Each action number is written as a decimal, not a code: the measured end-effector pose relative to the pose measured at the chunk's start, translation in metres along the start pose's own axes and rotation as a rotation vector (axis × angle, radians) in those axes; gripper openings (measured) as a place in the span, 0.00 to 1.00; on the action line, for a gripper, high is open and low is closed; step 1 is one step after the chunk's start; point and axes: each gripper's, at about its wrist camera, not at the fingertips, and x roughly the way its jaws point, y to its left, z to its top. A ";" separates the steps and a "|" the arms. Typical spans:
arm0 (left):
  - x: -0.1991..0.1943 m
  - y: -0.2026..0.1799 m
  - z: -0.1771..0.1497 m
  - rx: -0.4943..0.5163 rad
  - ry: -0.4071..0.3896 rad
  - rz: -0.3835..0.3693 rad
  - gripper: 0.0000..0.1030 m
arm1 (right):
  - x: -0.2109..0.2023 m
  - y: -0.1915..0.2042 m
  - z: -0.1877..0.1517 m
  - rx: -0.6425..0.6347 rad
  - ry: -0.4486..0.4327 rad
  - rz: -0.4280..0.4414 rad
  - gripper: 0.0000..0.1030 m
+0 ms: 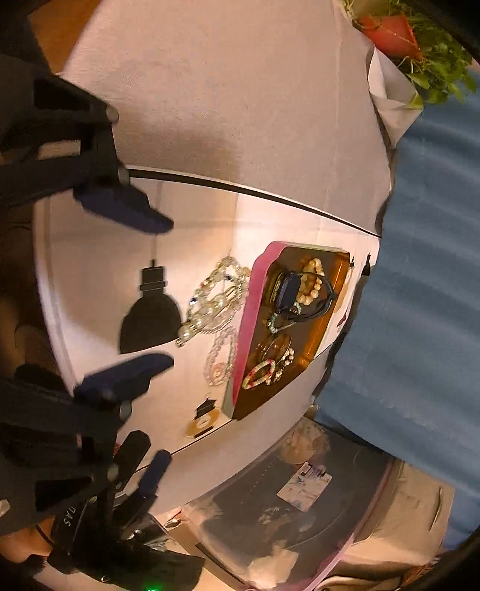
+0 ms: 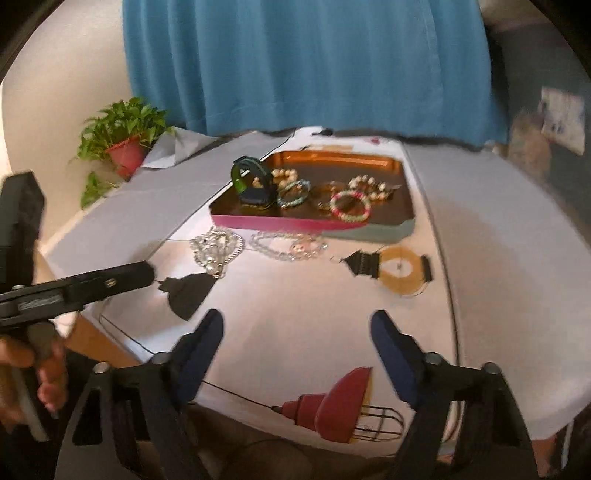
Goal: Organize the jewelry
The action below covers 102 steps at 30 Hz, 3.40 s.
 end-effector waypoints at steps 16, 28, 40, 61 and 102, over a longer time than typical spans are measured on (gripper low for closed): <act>0.052 -0.025 0.033 0.261 0.104 0.001 0.16 | 0.050 -0.006 0.045 -0.084 0.035 0.034 0.44; 0.063 -0.026 0.035 0.261 0.134 -0.005 0.22 | 0.089 -0.024 0.065 0.007 0.097 -0.004 0.44; 0.014 -0.001 0.045 0.170 -0.005 -0.037 0.04 | 0.081 -0.007 0.058 -0.053 0.082 0.009 0.07; 0.026 0.004 0.015 0.311 0.106 0.138 0.31 | 0.064 -0.011 0.038 -0.150 0.127 0.038 0.22; 0.002 0.034 0.014 0.037 0.113 0.122 0.10 | -0.003 -0.015 0.029 -0.028 -0.016 0.001 0.07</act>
